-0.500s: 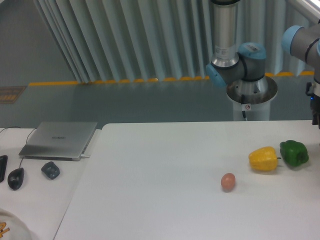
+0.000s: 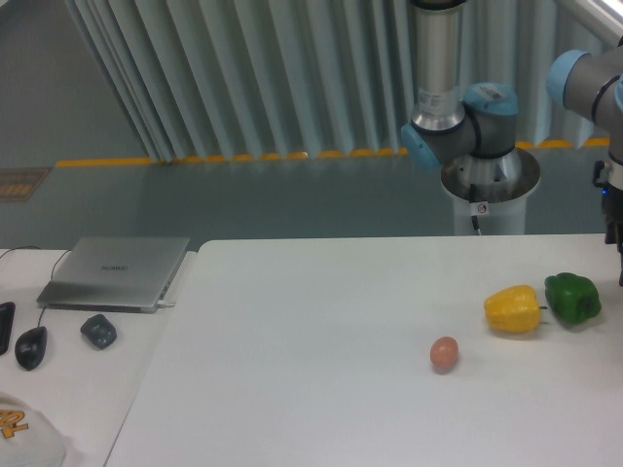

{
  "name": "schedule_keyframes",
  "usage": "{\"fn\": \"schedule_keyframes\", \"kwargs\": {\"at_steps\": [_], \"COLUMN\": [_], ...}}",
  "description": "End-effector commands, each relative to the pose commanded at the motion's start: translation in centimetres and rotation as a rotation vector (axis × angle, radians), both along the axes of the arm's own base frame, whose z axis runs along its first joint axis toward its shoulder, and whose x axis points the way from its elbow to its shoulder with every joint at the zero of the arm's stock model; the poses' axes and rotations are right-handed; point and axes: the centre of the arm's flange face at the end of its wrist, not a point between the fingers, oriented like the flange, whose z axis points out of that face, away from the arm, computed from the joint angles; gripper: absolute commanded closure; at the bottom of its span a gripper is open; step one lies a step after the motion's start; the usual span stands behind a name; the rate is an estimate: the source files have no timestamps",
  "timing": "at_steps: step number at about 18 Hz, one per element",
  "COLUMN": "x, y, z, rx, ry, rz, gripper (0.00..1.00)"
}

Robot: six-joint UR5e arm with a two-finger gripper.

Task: Place the yellow pepper in a basket
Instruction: 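Move the gripper down toward the yellow pepper, then lower the open gripper onto the yellow pepper's top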

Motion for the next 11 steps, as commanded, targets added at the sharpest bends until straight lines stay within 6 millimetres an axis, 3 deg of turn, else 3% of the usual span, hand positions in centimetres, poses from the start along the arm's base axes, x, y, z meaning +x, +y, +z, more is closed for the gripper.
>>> {"fn": "schedule_keyframes", "kwargs": {"at_steps": [4, 9, 11], "x": [1.3, 5.9, 8.6], "y": [1.0, 4.5, 6.5], "z": [-0.1, 0.2, -0.5], "rx": [0.054, -0.009, -0.098], "ry": [-0.033, -0.005, 0.035], "rz": [-0.008, -0.060, -0.050], "gripper": [0.00, 0.00, 0.00]}}
